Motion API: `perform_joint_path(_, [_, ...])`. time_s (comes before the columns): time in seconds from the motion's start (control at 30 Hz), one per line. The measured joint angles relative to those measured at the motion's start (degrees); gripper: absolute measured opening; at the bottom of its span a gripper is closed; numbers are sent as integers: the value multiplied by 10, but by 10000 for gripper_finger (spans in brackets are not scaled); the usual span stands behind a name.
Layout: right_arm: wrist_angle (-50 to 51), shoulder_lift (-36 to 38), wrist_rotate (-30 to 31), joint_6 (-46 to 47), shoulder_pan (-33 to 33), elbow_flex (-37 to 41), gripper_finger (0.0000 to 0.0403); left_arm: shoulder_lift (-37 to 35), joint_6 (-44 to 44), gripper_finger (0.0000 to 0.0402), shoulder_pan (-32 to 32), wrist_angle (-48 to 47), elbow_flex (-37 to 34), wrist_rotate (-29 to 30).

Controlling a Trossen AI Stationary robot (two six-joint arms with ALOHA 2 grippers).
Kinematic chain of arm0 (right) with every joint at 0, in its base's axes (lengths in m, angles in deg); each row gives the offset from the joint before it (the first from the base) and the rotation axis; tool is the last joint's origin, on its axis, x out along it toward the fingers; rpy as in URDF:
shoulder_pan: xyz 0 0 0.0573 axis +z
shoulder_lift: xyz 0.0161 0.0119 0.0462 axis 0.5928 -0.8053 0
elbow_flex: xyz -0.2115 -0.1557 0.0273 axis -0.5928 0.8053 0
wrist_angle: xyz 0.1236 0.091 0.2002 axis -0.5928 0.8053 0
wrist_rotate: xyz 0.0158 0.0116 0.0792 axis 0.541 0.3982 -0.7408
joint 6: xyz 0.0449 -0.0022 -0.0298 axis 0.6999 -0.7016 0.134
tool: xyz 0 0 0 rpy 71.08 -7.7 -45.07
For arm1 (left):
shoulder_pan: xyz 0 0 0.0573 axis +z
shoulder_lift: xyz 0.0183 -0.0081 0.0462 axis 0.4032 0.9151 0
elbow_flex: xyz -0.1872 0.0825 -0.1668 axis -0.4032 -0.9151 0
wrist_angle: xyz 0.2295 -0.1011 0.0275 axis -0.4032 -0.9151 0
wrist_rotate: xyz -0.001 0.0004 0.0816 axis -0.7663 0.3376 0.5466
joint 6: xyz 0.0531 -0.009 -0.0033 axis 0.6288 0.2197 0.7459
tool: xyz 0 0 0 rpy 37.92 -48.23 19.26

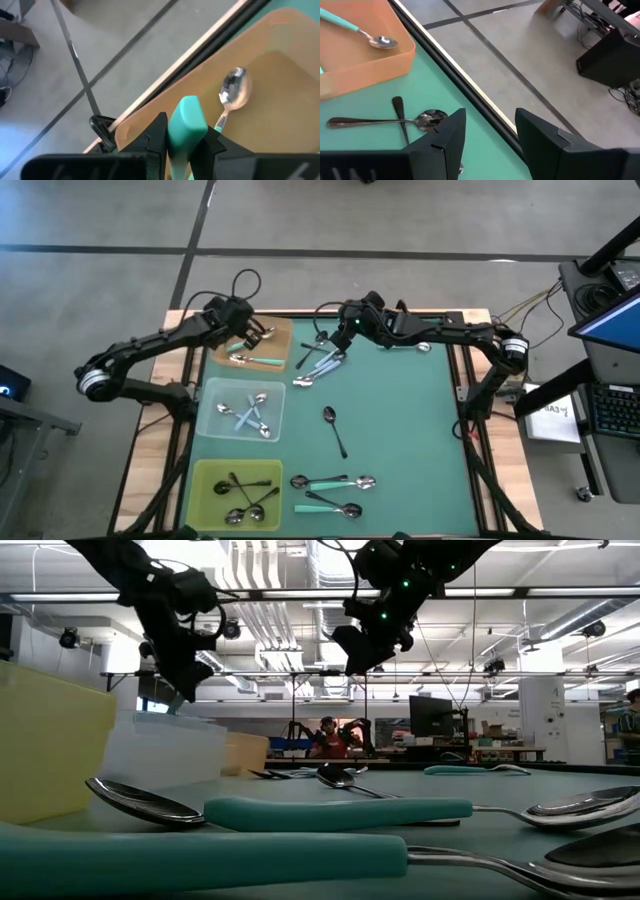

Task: Sort silverware by color (type)
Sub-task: Put the green spoon into the orange bin

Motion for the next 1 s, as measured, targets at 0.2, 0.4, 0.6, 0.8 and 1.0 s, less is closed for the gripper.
perform_joint_path(0.2, [0, 0, 0, 6, 0, 0, 162, 13, 8, 42, 0, 0, 0, -69])
perform_joint_path(0.4, [1, 0, 0, 6, 0, 0, 160, 6, 13, 43, 0, 10, 0, -217])
perform_joint_path(0.6, [67, 0, -1, 14, -2, 0, 160, 5, 13, 44, 0, 18, 0, -309])
perform_joint_path(0.8, [205, 0, 0, 71, -17, 0, 162, 8, 19, 45, 0, 18, 0, -316])
perform_joint_path(1.0, [356, 0, -1, 130, -37, 0, 162, 10, 58, 45, 0, 15, 0, -301])
